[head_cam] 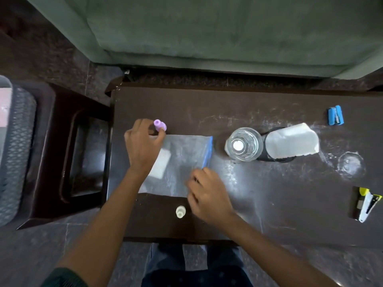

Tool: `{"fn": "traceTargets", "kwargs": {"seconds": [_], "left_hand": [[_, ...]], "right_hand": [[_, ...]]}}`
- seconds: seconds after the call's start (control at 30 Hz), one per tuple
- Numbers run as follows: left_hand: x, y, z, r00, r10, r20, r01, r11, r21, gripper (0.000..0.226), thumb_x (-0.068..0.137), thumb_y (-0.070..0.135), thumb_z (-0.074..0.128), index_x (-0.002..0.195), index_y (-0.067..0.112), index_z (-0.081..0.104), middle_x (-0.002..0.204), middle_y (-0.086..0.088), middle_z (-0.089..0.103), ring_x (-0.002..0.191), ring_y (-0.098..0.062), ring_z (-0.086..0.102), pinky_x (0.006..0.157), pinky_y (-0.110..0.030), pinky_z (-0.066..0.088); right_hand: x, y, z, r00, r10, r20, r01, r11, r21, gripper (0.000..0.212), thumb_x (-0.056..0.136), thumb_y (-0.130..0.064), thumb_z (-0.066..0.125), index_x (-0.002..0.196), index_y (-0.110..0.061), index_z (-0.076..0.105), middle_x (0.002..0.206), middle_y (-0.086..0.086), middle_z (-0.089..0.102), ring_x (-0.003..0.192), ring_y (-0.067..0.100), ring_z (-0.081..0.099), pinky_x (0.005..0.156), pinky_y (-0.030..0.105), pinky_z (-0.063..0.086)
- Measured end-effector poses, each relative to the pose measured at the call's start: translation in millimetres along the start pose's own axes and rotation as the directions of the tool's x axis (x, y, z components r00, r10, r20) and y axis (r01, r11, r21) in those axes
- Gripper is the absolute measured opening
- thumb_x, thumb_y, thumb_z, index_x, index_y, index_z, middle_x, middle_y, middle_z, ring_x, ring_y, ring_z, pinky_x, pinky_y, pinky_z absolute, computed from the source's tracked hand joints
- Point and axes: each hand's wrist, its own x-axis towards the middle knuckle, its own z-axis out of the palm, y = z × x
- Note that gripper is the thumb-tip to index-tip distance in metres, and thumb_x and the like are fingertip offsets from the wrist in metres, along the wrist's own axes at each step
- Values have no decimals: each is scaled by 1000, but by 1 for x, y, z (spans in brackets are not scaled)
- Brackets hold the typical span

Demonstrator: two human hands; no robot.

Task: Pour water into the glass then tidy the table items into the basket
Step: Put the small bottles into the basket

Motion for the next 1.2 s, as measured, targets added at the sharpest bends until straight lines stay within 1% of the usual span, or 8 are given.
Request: {"fn": "traceTargets", "kwargs": {"seconds": [0.13,0.23,0.4,0.57,0.73,0.9,1.1,1.2], "left_hand": [[-13,-11,-24,998,-47,35,53,974,-222,7,84,23,63,85,17,60,86,11,62,70,-2,59,66,-13,45],[-22,-27,-36,999,-42,-19,36,973,-228,10,83,25,65,90,19,59,87,9,62,64,-2,58,58,-14,45],[-30,-50,-62,991,-101,-91,73,959,-274,19,81,20,66,96,29,57,92,8,63,61,-1,55,60,-5,40],[-24,-66,-114,945,-199,-261,79,910,-407,16,83,13,67,98,13,62,84,13,60,66,1,57,63,-5,40],[-7,-89,-168,867,-297,-400,54,855,-516,21,83,17,67,94,32,57,84,17,59,70,-3,57,70,-15,45],[19,-107,-201,723,-487,-490,92,771,-630,19,82,18,69,95,25,57,82,18,58,69,-2,56,70,-12,45],[59,-122,-220,596,-698,-397,118,565,-817,21,84,15,66,85,32,53,86,16,60,76,-8,61,76,-23,50],[74,-134,-218,503,-807,-311,124,423,-897,21,85,14,65,83,30,52,84,11,62,73,3,60,74,-17,48]], "right_hand": [[-34,-12,43,904,202,377,-211,977,-19,36,74,-39,60,101,-16,58,101,4,55,84,21,59,60,34,55],[-45,-14,66,796,244,555,-221,969,-109,43,80,-36,60,117,-17,51,113,6,53,97,25,58,68,39,55],[-46,-18,76,920,98,379,-63,993,-103,23,70,-28,66,92,-22,65,70,-7,59,53,12,60,37,23,44],[-1,-50,56,983,54,174,-47,998,-45,27,77,-35,51,97,-23,65,74,-7,65,54,13,61,40,20,43],[96,-91,46,971,138,196,-176,965,193,34,80,-41,53,102,-19,67,88,-3,58,71,15,60,60,29,51],[219,-146,35,989,33,142,-98,872,480,16,79,-17,71,94,-11,71,79,-4,55,70,-1,53,69,15,38],[352,-231,48,993,-110,43,87,926,368,10,76,-18,69,84,-14,66,71,-5,60,58,3,47,64,28,43],[395,-272,75,963,-247,107,221,953,205,14,76,-16,61,87,-12,67,80,2,66,74,17,57,73,38,50]]}}
